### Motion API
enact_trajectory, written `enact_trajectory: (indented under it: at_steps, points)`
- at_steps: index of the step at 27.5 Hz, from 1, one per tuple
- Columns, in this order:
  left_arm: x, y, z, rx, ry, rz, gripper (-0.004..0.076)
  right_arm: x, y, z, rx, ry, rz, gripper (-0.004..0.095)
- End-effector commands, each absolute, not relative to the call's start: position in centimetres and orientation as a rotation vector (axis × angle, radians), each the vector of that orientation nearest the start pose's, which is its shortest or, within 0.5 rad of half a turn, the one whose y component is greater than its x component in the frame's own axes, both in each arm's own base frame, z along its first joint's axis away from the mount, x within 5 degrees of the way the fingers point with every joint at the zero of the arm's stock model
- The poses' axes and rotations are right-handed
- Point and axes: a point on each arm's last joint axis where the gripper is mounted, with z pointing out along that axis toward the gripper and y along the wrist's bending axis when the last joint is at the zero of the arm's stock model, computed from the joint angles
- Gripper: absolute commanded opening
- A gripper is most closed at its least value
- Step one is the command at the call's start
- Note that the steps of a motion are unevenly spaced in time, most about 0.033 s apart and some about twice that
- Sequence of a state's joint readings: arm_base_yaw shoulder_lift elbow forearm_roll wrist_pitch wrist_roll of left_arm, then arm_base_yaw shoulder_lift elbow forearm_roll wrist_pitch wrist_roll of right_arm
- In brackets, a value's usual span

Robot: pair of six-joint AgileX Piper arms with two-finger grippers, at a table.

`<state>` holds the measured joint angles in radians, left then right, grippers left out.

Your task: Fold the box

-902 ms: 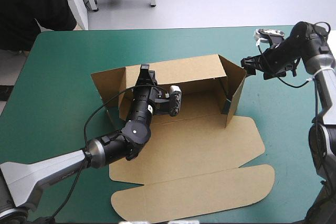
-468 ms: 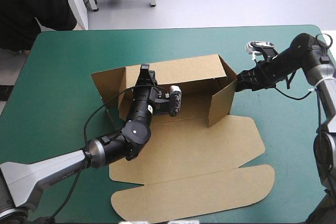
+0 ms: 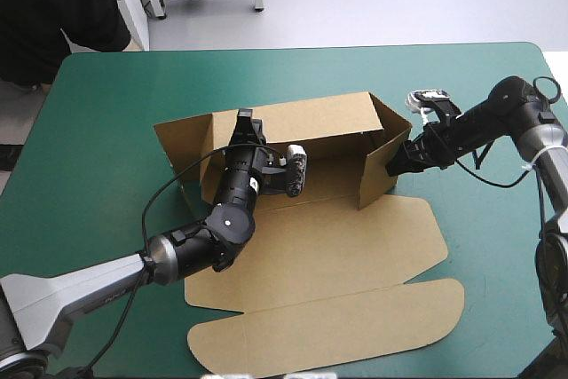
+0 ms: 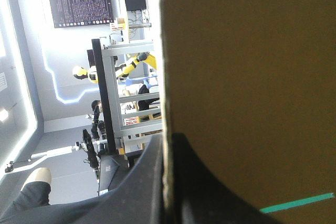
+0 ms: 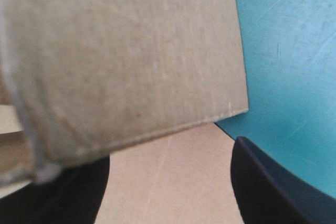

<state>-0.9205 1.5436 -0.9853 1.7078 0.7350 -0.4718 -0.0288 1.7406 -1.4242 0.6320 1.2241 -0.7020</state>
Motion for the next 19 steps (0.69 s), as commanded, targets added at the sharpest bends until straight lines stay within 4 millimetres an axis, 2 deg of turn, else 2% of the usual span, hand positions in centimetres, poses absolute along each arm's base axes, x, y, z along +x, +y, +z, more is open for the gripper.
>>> enact_trajectory:
  at_steps: [1,12,19]
  points:
    - [24.4,-22.1,31.5,1.368,1.196,0.999,-0.001,34.5,4.4,31.2,-0.658,2.499,0.754,0.0606]
    - [24.4,-22.2,31.5,1.373,1.193,0.992,-0.001,34.8,4.7,30.3,-0.673,2.405,0.75,0.0606]
    - [24.4,-22.2,31.5,1.373,1.193,0.992,-0.001,33.6,7.0,29.9,-0.71,2.31,0.621,0.0606]
